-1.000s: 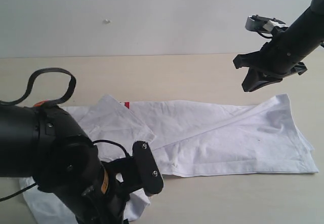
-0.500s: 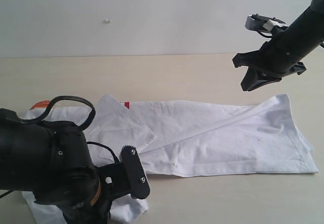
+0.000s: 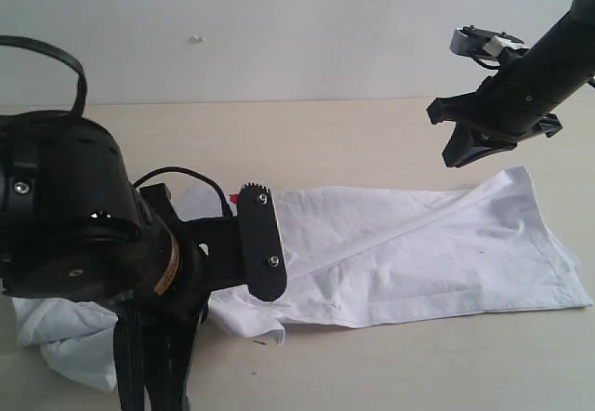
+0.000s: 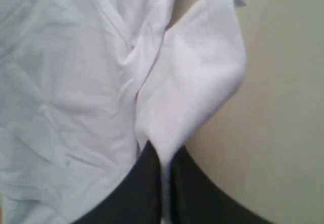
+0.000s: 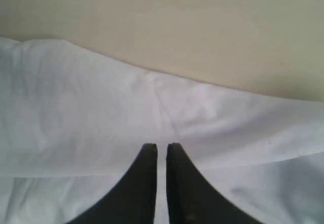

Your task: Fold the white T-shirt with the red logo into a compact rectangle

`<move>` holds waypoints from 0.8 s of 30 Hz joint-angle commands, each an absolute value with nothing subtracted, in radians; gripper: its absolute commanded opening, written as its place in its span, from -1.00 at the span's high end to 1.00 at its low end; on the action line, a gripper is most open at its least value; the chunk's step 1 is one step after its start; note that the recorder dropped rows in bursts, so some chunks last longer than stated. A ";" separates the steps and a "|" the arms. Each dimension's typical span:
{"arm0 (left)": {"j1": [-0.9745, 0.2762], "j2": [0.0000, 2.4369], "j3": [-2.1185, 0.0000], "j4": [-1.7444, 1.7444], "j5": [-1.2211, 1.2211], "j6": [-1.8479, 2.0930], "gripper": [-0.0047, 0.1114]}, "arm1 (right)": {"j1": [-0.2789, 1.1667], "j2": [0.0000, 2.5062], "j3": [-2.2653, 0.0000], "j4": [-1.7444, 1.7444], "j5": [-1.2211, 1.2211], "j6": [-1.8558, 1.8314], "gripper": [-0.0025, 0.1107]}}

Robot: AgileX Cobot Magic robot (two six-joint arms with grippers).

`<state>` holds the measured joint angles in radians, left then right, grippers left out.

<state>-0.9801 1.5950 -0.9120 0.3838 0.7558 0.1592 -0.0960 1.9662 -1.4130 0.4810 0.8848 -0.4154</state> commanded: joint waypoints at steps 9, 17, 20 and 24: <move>-0.985 1.619 -0.918 1.020 0.596 0.008 0.09 | -0.094 1.955 -1.411 0.486 0.877 -0.426 0.80; -0.880 1.636 -0.918 1.136 0.439 -0.163 0.09 | -0.094 1.955 -1.411 0.471 0.875 -0.426 0.80; -0.875 1.630 -0.918 1.091 0.476 -0.314 0.09 | -0.094 1.955 -1.411 0.470 0.871 -0.426 0.80; -0.873 1.637 -0.965 0.523 0.578 -0.064 0.12 | -0.094 1.955 -1.411 0.470 0.865 -0.426 0.80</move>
<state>-0.8767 1.6366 -0.9254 0.8253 0.5079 -0.1892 -0.0960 1.9662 -1.4130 0.4777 0.8764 -0.4154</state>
